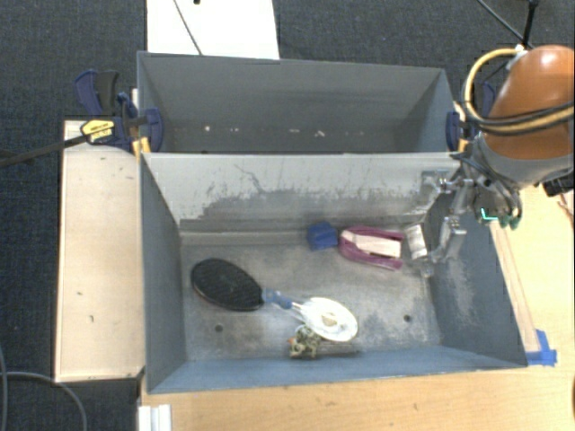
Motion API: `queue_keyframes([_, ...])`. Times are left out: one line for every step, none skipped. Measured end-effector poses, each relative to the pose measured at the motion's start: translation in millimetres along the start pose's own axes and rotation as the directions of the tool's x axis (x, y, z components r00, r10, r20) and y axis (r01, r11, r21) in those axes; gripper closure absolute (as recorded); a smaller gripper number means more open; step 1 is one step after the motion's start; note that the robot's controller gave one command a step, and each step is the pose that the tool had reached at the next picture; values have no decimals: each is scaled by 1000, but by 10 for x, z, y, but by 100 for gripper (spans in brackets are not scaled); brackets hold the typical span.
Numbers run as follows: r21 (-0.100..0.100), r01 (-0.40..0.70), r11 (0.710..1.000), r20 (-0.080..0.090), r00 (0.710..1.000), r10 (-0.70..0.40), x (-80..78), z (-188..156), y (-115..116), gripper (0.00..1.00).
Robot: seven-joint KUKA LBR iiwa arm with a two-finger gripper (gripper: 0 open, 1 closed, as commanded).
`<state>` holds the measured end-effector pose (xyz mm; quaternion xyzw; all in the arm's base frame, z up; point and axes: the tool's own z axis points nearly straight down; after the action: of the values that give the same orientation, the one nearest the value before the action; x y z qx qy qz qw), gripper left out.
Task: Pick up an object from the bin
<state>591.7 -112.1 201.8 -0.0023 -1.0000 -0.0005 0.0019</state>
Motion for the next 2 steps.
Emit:
queue_keyframes([0,377,926,4,926,-377,269,232,891,0])
queue_keyframes([-2,506,863,2,863,-506,711,538,1624,0])
